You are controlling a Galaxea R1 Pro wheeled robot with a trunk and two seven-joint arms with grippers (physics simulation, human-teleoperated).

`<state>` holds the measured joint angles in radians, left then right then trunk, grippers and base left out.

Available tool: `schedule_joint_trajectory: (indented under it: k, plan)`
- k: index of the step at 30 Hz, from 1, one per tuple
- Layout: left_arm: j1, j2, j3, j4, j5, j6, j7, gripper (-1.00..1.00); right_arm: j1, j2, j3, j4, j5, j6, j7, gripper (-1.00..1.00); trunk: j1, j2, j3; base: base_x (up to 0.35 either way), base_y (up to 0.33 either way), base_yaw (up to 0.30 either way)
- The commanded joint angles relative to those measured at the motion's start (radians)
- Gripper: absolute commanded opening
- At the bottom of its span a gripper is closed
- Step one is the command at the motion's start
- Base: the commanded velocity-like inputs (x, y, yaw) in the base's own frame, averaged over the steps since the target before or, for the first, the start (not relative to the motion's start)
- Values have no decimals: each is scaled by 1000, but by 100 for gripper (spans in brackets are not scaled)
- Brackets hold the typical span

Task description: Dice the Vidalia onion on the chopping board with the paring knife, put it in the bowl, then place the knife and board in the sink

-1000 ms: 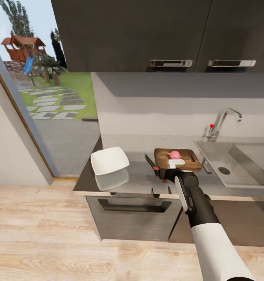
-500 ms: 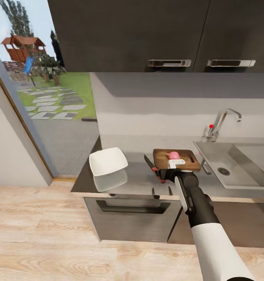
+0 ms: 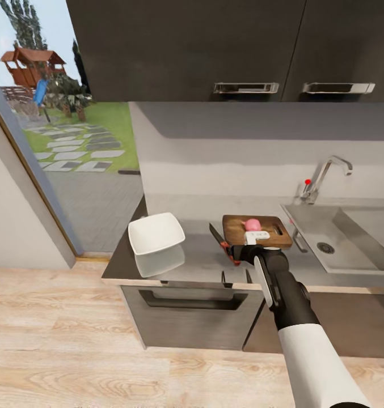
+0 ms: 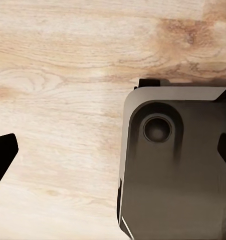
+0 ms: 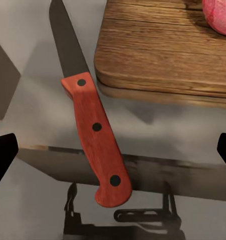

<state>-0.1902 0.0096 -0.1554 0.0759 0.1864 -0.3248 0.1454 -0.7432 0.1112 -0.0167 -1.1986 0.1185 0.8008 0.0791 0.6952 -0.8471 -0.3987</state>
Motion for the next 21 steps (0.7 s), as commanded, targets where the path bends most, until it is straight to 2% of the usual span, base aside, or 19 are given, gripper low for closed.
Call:
schedule_joint_trajectory:
  k: [1,14,21]
  plan:
    - [-2,0,-9,4,8,-7,0,100,-1,1,-2,-1,10,5,8,100,0,-1,-3,0,0,0]
    - [-2,0,-9,4,8,-7,0,100,-1,1,21,-1,11,3,6,100,0,-1,-10,0,0,0]
    - [-2,0,-9,4,8,-7,0,100,-1,3,55,0,55,2,5,100,0,-1,-11,0,0,0]
